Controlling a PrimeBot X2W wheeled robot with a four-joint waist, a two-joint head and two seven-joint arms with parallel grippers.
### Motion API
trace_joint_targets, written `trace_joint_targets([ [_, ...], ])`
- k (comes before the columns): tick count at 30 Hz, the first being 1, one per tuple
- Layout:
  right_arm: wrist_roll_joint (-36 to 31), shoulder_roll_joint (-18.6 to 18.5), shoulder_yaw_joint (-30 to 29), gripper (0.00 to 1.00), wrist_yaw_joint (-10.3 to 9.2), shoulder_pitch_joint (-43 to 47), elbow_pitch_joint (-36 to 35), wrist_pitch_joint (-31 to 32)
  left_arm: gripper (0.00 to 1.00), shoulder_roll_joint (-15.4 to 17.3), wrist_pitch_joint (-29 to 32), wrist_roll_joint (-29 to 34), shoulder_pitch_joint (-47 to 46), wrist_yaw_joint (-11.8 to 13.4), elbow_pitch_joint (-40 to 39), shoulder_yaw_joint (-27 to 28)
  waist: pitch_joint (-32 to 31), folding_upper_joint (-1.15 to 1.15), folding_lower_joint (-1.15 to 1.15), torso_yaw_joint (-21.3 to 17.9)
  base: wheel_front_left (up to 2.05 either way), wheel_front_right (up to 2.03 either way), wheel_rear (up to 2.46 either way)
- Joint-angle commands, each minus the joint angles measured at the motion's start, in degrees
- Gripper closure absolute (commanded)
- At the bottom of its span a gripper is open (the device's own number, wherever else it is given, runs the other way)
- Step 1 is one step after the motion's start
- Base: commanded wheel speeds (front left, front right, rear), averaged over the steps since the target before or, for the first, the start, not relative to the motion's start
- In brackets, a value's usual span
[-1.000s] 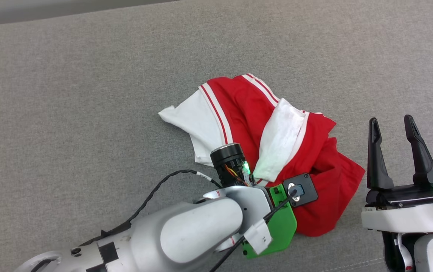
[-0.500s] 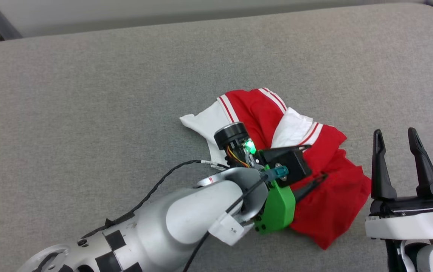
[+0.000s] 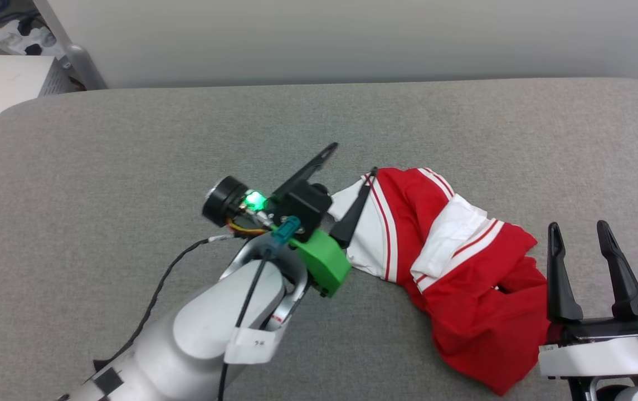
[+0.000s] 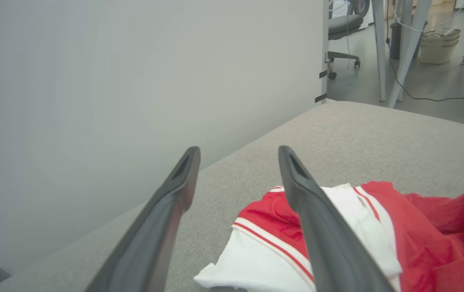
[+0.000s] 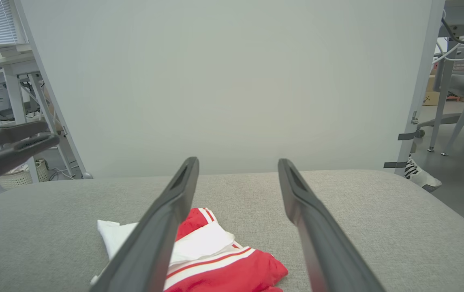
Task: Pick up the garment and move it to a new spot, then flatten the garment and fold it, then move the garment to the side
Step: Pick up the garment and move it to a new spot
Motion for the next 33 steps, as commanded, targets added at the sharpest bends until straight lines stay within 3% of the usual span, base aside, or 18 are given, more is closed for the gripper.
trace_joint_targets([
  [1,-0.6,0.0,0.0,0.00,-0.04,0.8,0.3,-0.3,0.00,1.2,-0.3,0.6,2.5,1.4,-1.4,1.8,-1.6,0.00,0.00,1.7,0.00,0.00,0.00],
  [9,-0.8,0.0,-0.4,0.00,-0.04,1.9,0.8,-0.3,0.00,5.3,-0.4,6.3,15.4,7.1,-11.0,16.2,-3.0,0.00,0.00,3.6,0.00,0.00,0.00],
  [15,-0.6,0.0,-0.5,0.00,-0.04,2.5,1.3,-0.3,0.00,4.9,-0.4,9.9,25.6,7.7,-16.1,26.7,-4.0,0.00,0.00,4.5,0.00,0.00,0.00],
  [24,0.0,0.0,-0.9,0.00,-0.04,3.2,2.4,-0.3,0.00,0.5,-0.4,15.3,39.3,2.9,-20.1,40.8,-5.1,0.00,0.00,4.2,0.00,0.00,0.00],
  [33,0.4,0.0,-1.2,0.00,-0.04,4.4,3.9,-0.3,0.00,-5.5,-0.4,20.3,45.2,-3.7,-19.4,48.0,-6.1,0.00,0.00,3.8,0.00,0.00,0.00],
])
